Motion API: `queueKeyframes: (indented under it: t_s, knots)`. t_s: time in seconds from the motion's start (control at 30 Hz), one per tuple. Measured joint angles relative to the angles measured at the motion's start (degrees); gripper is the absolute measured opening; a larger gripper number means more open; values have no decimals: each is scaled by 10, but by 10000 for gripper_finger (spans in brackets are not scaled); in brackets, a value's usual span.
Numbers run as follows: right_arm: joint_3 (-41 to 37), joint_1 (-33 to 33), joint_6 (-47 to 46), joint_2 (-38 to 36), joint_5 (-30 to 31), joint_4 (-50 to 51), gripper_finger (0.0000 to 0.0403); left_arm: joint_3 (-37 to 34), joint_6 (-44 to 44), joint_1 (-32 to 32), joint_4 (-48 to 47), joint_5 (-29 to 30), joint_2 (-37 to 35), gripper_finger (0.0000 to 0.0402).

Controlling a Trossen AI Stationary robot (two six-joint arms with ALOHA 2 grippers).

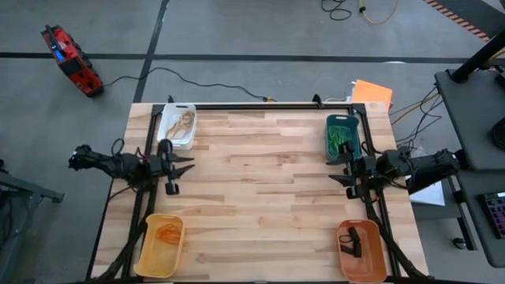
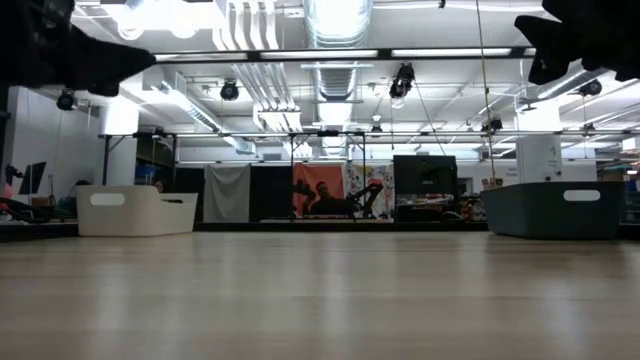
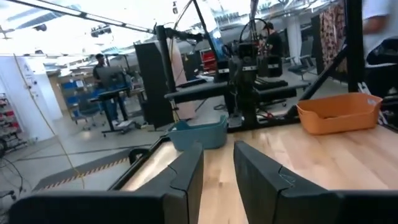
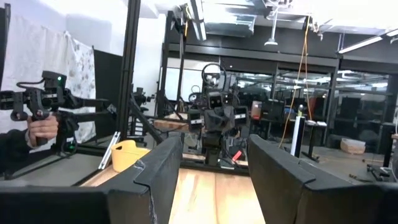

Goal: Sort rubber bands into baskets
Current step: Return to Home Position

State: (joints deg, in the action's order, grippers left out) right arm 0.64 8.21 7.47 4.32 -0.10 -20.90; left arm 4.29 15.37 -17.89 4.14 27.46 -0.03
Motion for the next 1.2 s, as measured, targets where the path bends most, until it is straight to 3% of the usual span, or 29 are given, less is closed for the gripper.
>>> queueKeyframes:
  t_s: [0.1,0.33,0.6,0.93,1.2]
  knots:
    - [0,0,1,-10,-1,13,177,-37,1,0,51,-12,0,74]
    - [0,0,2,-26,-4,26,179,-37,2,0,22,-27,0,75]
    - [0,0,5,-41,3,44,180,-37,-19,0,10,24,1,75]
    - [0,0,-242,-3,6,78,174,-37,-39,0,8,35,19,75]
    - [0,0,-276,18,6,79,180,-31,-39,0,9,35,34,75]
